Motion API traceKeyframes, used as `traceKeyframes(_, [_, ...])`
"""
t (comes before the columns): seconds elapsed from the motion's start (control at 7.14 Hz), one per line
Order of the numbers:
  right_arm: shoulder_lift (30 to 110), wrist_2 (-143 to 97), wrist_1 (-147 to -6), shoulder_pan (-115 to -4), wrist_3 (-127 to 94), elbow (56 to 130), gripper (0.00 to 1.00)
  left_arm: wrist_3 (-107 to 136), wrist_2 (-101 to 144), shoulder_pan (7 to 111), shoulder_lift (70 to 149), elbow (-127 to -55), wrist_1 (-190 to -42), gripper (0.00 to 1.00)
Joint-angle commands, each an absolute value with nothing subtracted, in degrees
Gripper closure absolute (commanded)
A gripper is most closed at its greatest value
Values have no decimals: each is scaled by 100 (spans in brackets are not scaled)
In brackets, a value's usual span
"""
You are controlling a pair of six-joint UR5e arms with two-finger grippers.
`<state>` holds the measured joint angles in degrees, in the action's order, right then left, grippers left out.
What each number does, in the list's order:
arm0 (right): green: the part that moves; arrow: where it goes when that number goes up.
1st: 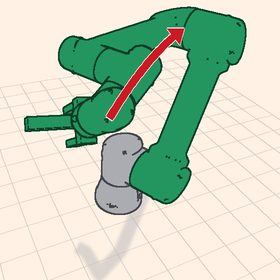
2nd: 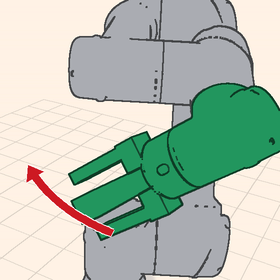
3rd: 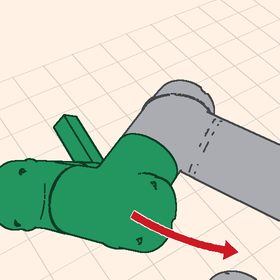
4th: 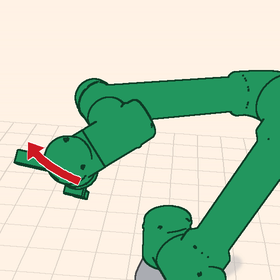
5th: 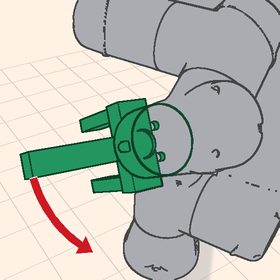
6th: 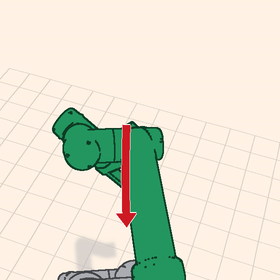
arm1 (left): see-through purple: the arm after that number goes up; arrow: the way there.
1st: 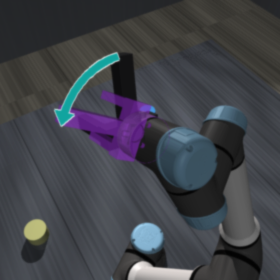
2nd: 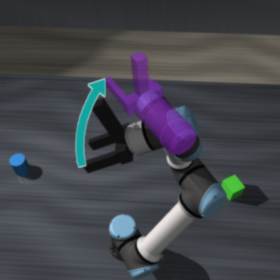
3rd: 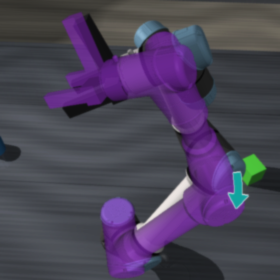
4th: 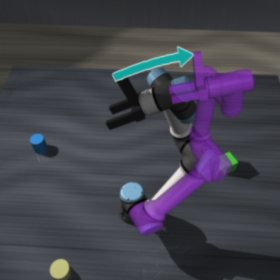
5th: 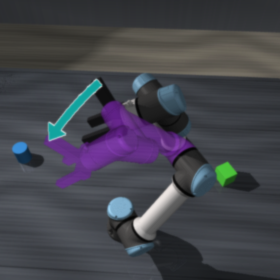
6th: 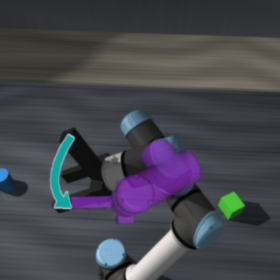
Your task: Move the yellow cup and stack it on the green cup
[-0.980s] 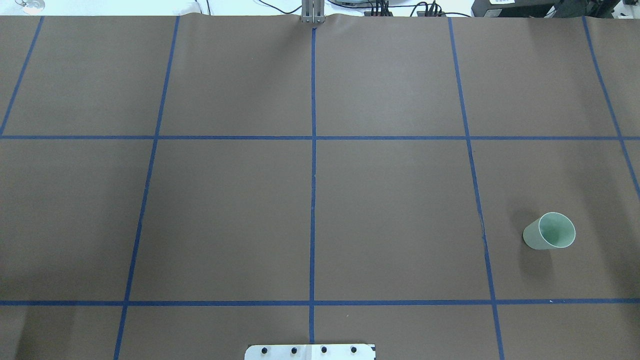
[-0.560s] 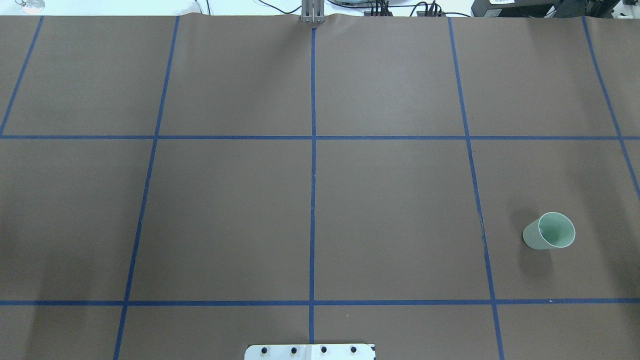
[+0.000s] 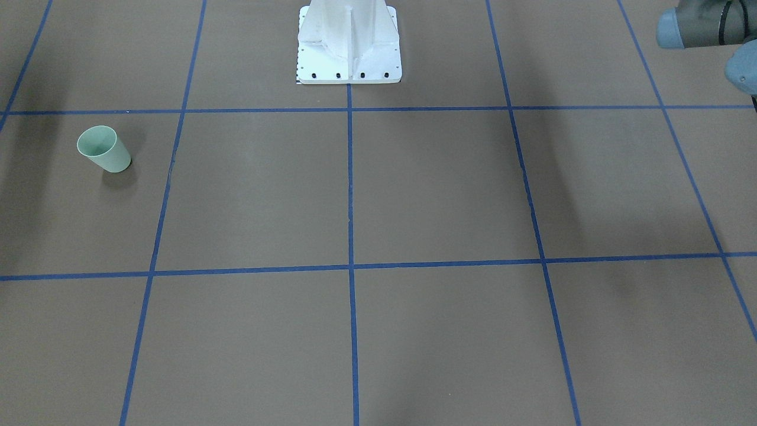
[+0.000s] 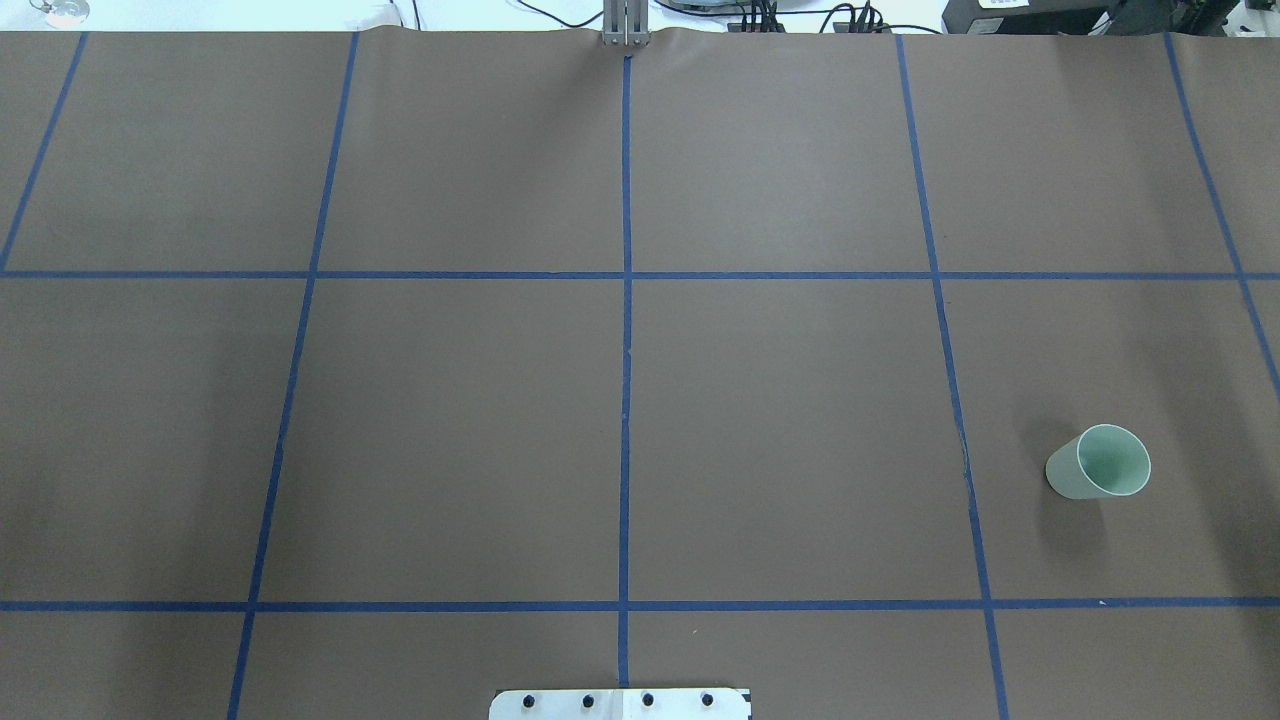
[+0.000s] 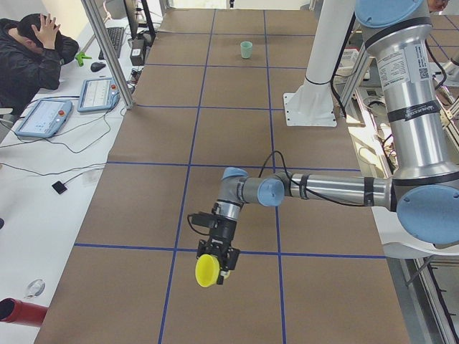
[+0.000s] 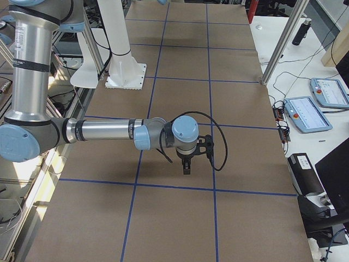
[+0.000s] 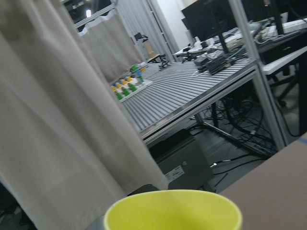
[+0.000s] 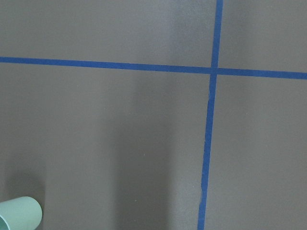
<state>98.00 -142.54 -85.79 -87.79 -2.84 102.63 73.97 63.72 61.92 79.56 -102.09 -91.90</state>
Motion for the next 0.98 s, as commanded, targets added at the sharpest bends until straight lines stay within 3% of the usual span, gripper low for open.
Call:
traceKeyframes(0.0, [9607, -14247, -8587, -8658, -308, 10265, 0, 5885, 6511, 6460, 9163, -10151, -10223, 100])
traceKeyframes(0.56, [9231, -14220, -8238, -8105, -1788, 10256, 1, 4368, 9689, 6399, 9816, -10055, -13038, 100])
traceKeyframes(0.7, [8828, -14177, -7913, -7651, -2489, 10196, 1, 4438, 10347, 6390, 9913, -10116, -13469, 100])
traceKeyframes(0.84, [7919, -14055, -7919, -6950, -3392, 10082, 1, 4760, 10493, 5946, 9931, -10142, -14144, 100])
